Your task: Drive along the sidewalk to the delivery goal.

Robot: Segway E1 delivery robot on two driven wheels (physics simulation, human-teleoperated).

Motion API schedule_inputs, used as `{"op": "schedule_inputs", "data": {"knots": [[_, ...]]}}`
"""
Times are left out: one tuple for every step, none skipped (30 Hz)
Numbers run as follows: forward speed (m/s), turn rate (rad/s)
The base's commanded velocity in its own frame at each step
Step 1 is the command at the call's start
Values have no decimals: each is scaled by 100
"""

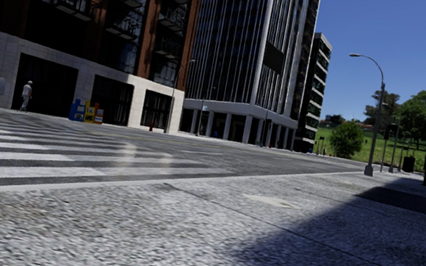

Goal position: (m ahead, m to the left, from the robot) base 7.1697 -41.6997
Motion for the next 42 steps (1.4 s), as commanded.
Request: {"op": "schedule_inputs", "data": {"knots": [[200,-70],[200,-70],[200,-70],[200,-70],[200,-70],[200,-70],[200,-70],[200,-70],[200,-70],[200,-70],[200,-70],[200,-70],[200,-70],[200,-70],[200,-70],[200,-70],[200,-70],[200,-70],[200,-70],[200,-70],[200,-70],[200,-70],[200,-70],[200,-70],[200,-70],[200,-70],[200,-66],[200,-66],[200,-49],[200,-36],[200,-29],[200,-29],[200,-26],[200,-28],[200,-28],[200,-30],[200,-30],[200,-29],[200,-29],[200,0],[200,0],[200,0]]}}
